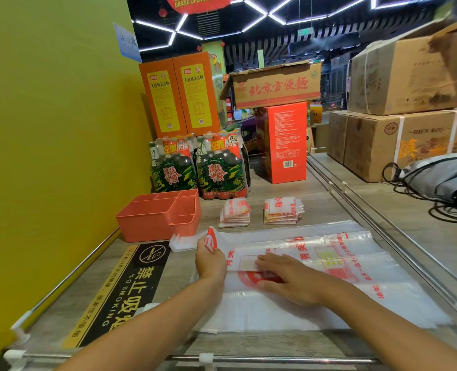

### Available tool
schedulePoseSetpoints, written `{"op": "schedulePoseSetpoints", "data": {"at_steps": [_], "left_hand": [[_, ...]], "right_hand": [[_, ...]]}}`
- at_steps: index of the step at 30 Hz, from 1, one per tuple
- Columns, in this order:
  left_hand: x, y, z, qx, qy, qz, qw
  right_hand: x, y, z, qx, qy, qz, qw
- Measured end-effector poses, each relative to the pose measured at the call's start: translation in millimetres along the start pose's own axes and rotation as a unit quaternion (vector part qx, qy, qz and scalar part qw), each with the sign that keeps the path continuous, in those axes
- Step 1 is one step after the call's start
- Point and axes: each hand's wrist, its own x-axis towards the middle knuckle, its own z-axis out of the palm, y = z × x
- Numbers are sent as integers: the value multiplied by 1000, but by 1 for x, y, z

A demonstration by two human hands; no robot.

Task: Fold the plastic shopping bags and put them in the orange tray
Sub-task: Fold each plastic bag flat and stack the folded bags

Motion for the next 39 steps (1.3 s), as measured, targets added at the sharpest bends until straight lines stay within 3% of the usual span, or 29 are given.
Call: {"op": "schedulePoseSetpoints", "data": {"at_steps": [4, 7, 8, 11, 13, 16, 19, 22, 29, 39], "left_hand": [[-3, 3, -6, 82, -23, 76, 993], [-11, 2, -11, 146, -140, 203, 958], [-11, 0, -14, 198, -187, 262, 926], [-1, -16, -16, 410, -280, 381, 780], [3, -20, -16, 480, -300, 355, 744], [5, -13, -19, 482, -355, 351, 720], [3, -7, -25, 517, -412, 336, 671], [2, -9, -26, 564, -411, 342, 629], [-1, -15, -19, 599, -377, 329, 625], [-8, -12, -16, 591, -388, 299, 641]], "right_hand": [[-2, 2, -1, -16, -17, 21, 1000], [0, -2, -1, -18, -24, 20, 999], [0, -3, -1, -18, -25, 20, 999], [-1, -5, -2, -20, -29, 15, 999], [-3, -6, -3, -23, -31, 10, 999], [-4, -8, -5, -21, -35, 13, 999], [-5, -9, -6, -25, -36, 11, 999], [-5, -9, -4, -29, -31, 3, 999], [-7, -12, -4, -31, -23, -1, 999], [-5, -11, -1, -36, -3, -20, 999]]}}
